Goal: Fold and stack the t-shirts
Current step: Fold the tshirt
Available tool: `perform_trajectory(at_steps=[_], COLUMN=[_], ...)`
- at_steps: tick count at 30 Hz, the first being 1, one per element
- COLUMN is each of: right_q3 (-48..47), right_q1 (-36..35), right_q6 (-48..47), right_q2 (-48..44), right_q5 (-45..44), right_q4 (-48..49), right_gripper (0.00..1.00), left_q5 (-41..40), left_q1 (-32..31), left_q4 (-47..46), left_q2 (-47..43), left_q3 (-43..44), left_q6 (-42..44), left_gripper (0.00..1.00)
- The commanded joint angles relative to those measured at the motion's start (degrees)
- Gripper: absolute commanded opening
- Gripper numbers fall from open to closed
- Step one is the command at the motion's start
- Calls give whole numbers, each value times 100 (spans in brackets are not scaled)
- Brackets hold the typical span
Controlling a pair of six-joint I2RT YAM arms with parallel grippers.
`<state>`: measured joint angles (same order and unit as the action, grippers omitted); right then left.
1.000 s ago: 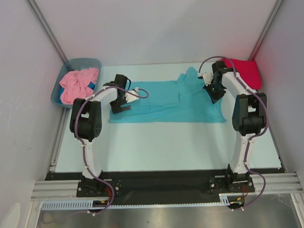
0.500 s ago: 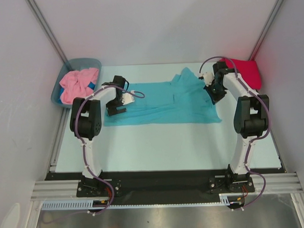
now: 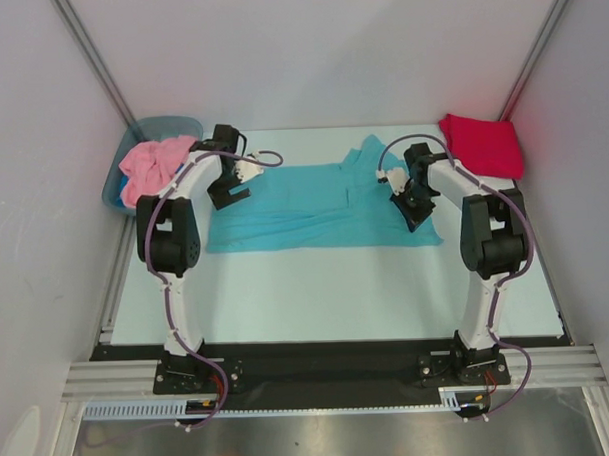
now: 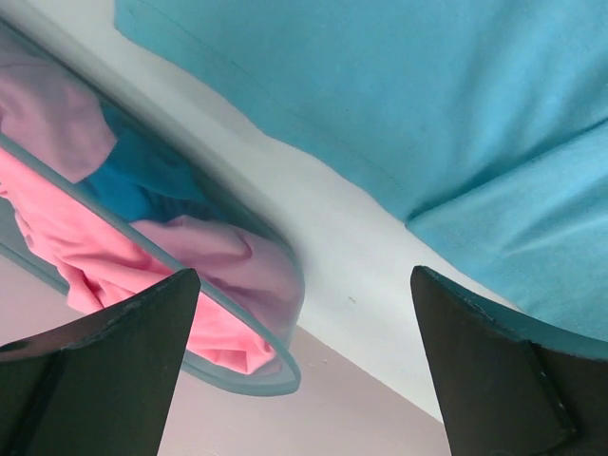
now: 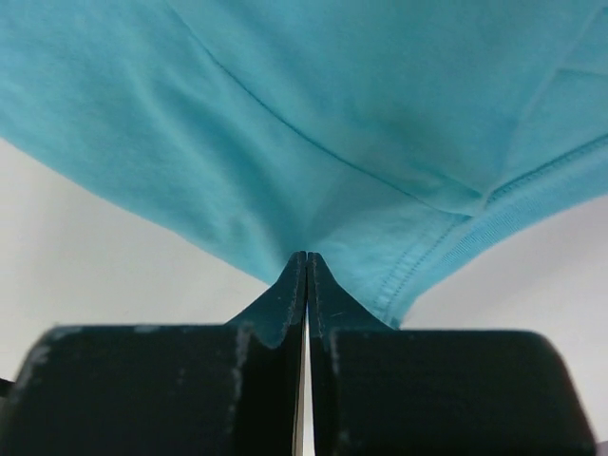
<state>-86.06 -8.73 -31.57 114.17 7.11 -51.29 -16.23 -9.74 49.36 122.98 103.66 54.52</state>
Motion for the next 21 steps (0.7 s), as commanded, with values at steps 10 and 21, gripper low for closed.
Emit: perform_trajectory(at_steps=[10, 21], right_q3=[511, 1355], right_q1=[108, 627], right_q6=[-33, -130], right_q2=[26, -421], right_q5=[-8, -228], right_q4=[145, 180], right_gripper=[0, 0], left_q5=[296, 357], left_q1=[-90, -90], left_q4=[152, 100], left_q2=[-406, -854], left_q3=[-179, -565], left_q6=[6, 137], left_gripper=[100, 100])
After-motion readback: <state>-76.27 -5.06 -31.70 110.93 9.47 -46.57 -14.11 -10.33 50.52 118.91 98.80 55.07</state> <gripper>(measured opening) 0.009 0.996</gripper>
